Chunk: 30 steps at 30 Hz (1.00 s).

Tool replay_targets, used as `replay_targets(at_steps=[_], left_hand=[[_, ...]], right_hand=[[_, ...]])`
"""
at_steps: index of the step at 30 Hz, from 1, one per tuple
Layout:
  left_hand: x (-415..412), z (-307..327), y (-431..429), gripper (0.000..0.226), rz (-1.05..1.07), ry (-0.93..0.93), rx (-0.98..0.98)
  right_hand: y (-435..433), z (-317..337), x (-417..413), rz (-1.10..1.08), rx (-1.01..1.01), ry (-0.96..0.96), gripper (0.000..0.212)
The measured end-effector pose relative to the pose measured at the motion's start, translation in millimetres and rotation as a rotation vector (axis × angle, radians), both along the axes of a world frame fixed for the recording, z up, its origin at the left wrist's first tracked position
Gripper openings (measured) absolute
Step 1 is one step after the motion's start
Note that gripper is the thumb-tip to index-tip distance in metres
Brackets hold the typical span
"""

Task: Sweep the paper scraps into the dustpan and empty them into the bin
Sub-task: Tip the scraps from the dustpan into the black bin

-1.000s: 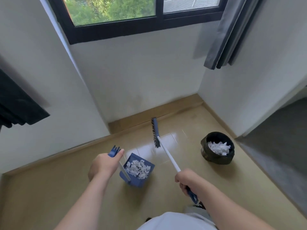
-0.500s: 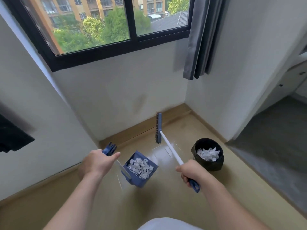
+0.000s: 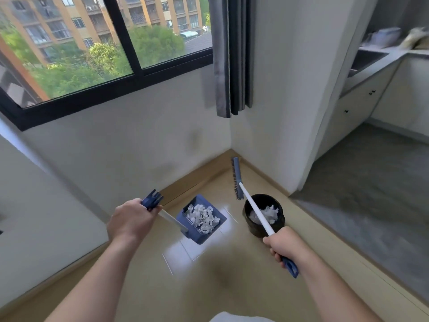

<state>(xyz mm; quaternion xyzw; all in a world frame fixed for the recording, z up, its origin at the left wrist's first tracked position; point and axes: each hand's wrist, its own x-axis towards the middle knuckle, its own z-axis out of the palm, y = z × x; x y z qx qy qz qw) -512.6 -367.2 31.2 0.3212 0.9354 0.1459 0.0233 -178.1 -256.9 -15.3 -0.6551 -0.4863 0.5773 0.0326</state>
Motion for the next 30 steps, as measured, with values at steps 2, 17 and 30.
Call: replay_targets(at_steps=[2,17,30], left_hand=[[13.8,1.1,19.3,0.039,-0.039,0.013,0.009],[124.2,3.5,148.7,0.038,-0.393,0.268,-0.084],[157.9,-19.3,230.8,0.035,-0.759,0.45,-0.188]], right_hand=[[8.7,2.5,17.5,-0.017,0.019,-0.001,0.012],[63.8,-15.0,110.7,-0.159,0.091,0.02,0.008],[72.9,-28.3,120.4,-0.285,0.034,0.037,0.014]])
